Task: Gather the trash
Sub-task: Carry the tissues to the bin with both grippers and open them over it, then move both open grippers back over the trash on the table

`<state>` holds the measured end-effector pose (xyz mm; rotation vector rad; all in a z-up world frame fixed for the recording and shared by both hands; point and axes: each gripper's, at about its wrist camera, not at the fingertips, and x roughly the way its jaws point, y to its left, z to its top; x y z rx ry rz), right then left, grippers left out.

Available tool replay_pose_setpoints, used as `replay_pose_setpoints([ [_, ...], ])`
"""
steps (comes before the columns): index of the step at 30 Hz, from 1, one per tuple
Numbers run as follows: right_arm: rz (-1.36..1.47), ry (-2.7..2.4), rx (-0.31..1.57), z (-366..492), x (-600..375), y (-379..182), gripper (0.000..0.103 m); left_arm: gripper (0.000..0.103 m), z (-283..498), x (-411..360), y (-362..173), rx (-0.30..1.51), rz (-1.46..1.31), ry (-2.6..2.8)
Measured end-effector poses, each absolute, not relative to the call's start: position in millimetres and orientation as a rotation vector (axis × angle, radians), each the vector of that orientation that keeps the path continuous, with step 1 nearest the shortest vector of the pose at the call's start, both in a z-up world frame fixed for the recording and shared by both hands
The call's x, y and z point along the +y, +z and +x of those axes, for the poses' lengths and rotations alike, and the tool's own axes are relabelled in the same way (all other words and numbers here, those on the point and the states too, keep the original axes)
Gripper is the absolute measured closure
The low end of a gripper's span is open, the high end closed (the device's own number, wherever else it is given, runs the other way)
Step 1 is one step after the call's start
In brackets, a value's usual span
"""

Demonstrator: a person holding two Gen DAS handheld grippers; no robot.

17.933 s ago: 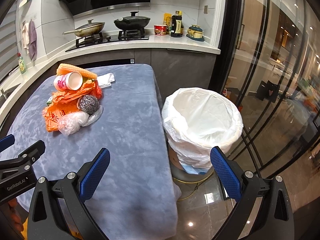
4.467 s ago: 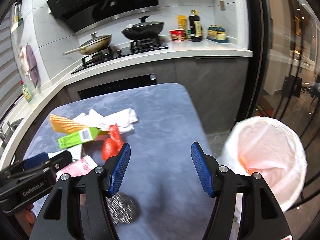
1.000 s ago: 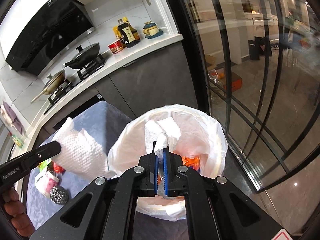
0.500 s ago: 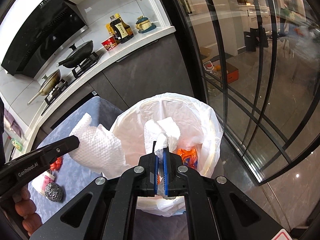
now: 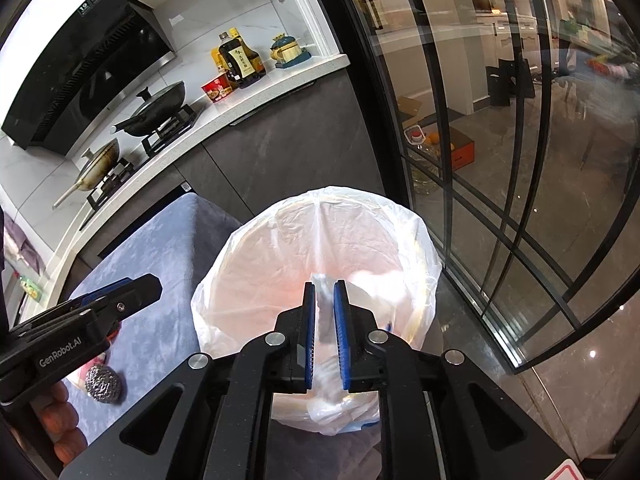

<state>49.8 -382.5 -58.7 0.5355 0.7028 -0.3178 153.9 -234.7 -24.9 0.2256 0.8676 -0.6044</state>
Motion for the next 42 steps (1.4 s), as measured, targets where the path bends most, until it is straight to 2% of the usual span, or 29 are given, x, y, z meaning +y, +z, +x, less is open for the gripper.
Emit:
replay_pose_setpoints([
  [4, 0.518, -0.305, 0.687, 51, -374, -51, 0.08, 0.052, 156, -226, -22, 0.865, 0.213, -0.589],
  [12, 0.474, -0.283, 0.672, 56, -356, -39, 0.079, 0.051, 157, -209, -19, 0.85, 0.201, -0.563],
  [14, 0.47, -0.281, 0.671, 56, -353, -37, 0.074, 0.051, 159, -203, -18, 0.849, 0.19, -0.553],
  [20, 0.452, -0.274, 0.662, 56, -342, -31, 0.071, 0.05, 161, -189, -14, 0.844, 0.168, -0.536],
  [23, 0.451, -0.27, 0.653, 56, -336, -27, 0.066, 0.045, 160, -181, -12, 0.836, 0.164, -0.527],
  [30, 0.431, -0.24, 0.656, 59, -315, -22, 0.064, 0.044, 159, -152, -8, 0.828, 0.137, -0.498],
  [33, 0.41, -0.216, 0.665, 62, -300, -20, 0.064, 0.038, 158, -140, -8, 0.823, 0.126, -0.477],
  [36, 0.4, -0.194, 0.671, 65, -284, -20, 0.056, 0.038, 158, -123, -10, 0.83, 0.11, -0.446],
  [42, 0.37, -0.116, 0.702, 79, -241, -24, 0.055, 0.033, 157, -86, -13, 0.829, 0.104, -0.376],
])
